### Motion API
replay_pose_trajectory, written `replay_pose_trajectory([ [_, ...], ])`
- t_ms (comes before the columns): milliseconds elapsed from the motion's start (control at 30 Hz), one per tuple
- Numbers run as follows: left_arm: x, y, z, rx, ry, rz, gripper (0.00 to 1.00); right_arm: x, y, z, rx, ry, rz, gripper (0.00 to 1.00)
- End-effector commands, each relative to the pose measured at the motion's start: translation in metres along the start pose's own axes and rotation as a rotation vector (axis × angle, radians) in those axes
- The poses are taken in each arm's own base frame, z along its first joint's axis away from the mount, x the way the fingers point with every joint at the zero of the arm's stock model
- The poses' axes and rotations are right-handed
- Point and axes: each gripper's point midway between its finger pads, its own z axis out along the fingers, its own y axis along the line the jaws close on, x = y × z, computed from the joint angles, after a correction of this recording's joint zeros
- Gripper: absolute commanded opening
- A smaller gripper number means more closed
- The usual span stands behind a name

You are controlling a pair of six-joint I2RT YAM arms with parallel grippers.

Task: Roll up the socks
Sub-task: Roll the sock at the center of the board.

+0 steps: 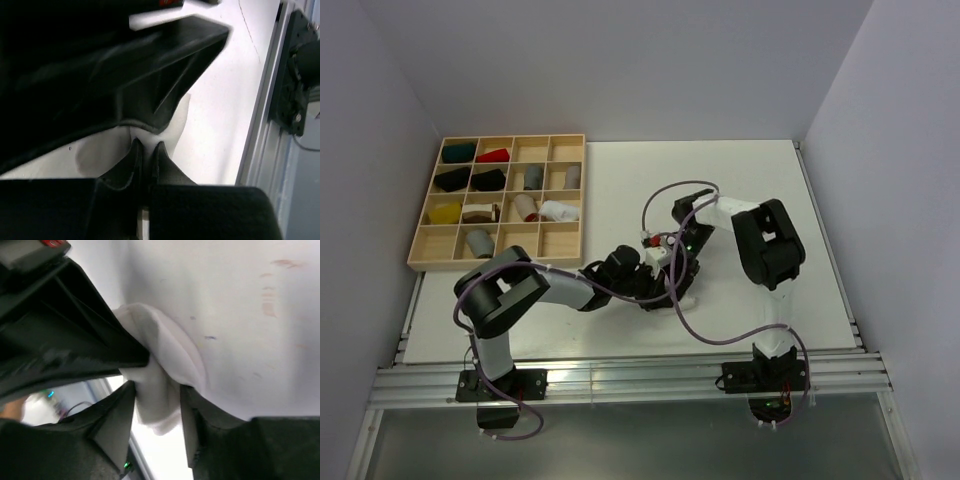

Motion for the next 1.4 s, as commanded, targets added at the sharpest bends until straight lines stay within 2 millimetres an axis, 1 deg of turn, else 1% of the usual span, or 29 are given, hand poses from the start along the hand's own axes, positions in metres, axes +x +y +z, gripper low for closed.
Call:
replay_pose_trajectory([
  [0, 0.065, 0.032, -0.007, -0.135, 0.193, -0.182, 0.0, -0.047, -0.019, -0.031, 0.183, -0.196, -0.166, 0.5],
  [33, 0.066, 0.035, -0.009, -0.143, 0.197, -0.192, 0.0, -0.048, -0.024, -0.039, 0.207, -0.223, -0.151, 0.5],
  [67, 0.064, 0.038, -0.011, -0.153, 0.193, -0.203, 0.0, -0.048, -0.023, -0.045, 0.223, -0.245, -0.135, 0.51],
  [133, 0.063, 0.041, -0.01, -0.165, 0.198, -0.211, 0.0, -0.051, -0.028, -0.053, 0.259, -0.282, -0.129, 0.51],
  [167, 0.066, 0.045, -0.012, -0.172, 0.215, -0.226, 0.0, -0.047, -0.029, -0.056, 0.269, -0.298, -0.105, 0.52],
  [233, 0.066, 0.043, -0.011, -0.152, 0.222, -0.259, 0.0, -0.049, -0.029, -0.067, 0.304, -0.338, -0.117, 0.52],
  [333, 0.064, 0.048, -0.013, -0.124, 0.233, -0.322, 0.0, -0.045, -0.027, -0.079, 0.337, -0.397, -0.106, 0.51],
  [367, 0.061, 0.051, -0.014, -0.12, 0.222, -0.352, 0.0, -0.041, -0.026, -0.078, 0.338, -0.403, -0.095, 0.51],
  [433, 0.059, 0.049, -0.015, -0.091, 0.222, -0.402, 0.0, -0.037, -0.024, -0.092, 0.367, -0.443, -0.1, 0.51],
  [467, 0.058, 0.051, -0.015, -0.086, 0.219, -0.42, 0.0, -0.03, -0.026, -0.093, 0.38, -0.447, -0.098, 0.5],
  [567, 0.06, 0.054, -0.013, -0.073, 0.248, -0.479, 0.0, -0.021, -0.02, -0.098, 0.447, -0.46, -0.153, 0.5],
  [600, 0.065, 0.055, -0.014, -0.08, 0.277, -0.506, 0.0, -0.02, -0.018, -0.099, 0.457, -0.466, -0.175, 0.5],
  [633, 0.066, 0.057, -0.011, -0.075, 0.293, -0.521, 0.0, -0.016, -0.011, -0.099, 0.471, -0.469, -0.211, 0.5],
  [700, 0.069, 0.056, -0.008, -0.064, 0.32, -0.552, 0.0, -0.012, -0.007, -0.099, 0.498, -0.474, -0.257, 0.5],
  [733, 0.073, 0.053, -0.008, -0.041, 0.343, -0.593, 0.0, -0.006, -0.005, -0.091, 0.501, -0.459, -0.286, 0.51],
  [767, 0.076, 0.052, -0.007, -0.03, 0.355, -0.613, 0.0, -0.006, 0.001, -0.095, 0.532, -0.47, -0.327, 0.52],
  [800, 0.075, 0.051, -0.007, -0.019, 0.357, -0.629, 0.0, -0.005, 0.001, -0.095, 0.556, -0.467, -0.354, 0.53],
  [833, 0.077, 0.05, -0.007, -0.013, 0.366, -0.657, 0.0, 0.0, 0.002, -0.085, 0.562, -0.445, -0.372, 0.54],
  [867, 0.078, 0.049, -0.007, -0.006, 0.373, -0.669, 0.0, 0.0, 0.005, -0.086, 0.587, -0.445, -0.401, 0.55],
  [900, 0.076, 0.05, -0.006, -0.007, 0.374, -0.675, 0.0, 0.0, 0.001, -0.085, 0.627, -0.429, -0.417, 0.55],
  [933, 0.079, 0.053, -0.009, -0.019, 0.392, -0.691, 0.0, 0.001, 0.005, -0.072, 0.619, -0.402, -0.449, 0.55],
  [967, 0.078, 0.051, -0.009, -0.011, 0.397, -0.696, 0.0, 0.001, 0.007, -0.068, 0.626, -0.392, -0.469, 0.55],
  [1000, 0.076, 0.052, -0.008, -0.011, 0.4, -0.702, 0.0, -0.002, 0.007, -0.069, 0.663, -0.39, -0.496, 0.55],
  [1033, 0.075, 0.055, -0.009, -0.015, 0.404, -0.701, 0.0, 0.0, 0.006, -0.061, 0.665, -0.376, -0.5, 0.55],
  [1067, 0.079, 0.054, -0.011, -0.023, 0.428, -0.713, 0.0, -0.003, 0.011, -0.052, 0.664, -0.355, -0.54, 0.56],
  [1100, 0.075, 0.055, -0.01, -0.025, 0.426, -0.706, 0.0, -0.008, 0.013, -0.051, 0.683, -0.361, -0.57, 0.56],
  [1133, 0.074, 0.056, -0.01, -0.026, 0.431, -0.697, 0.0, -0.005, 0.011, -0.046, 0.696, -0.34, -0.574, 0.56],
  [1167, 0.078, 0.055, -0.013, -0.036, 0.453, -0.713, 0.0, -0.008, 0.015, -0.039, 0.694, -0.329, -0.603, 0.57],
  [1367, 0.072, 0.055, -0.011, -0.016, 0.463, -0.71, 0.0, -0.014, 0.011, -0.027, 0.725, -0.295, -0.652, 0.59],
])
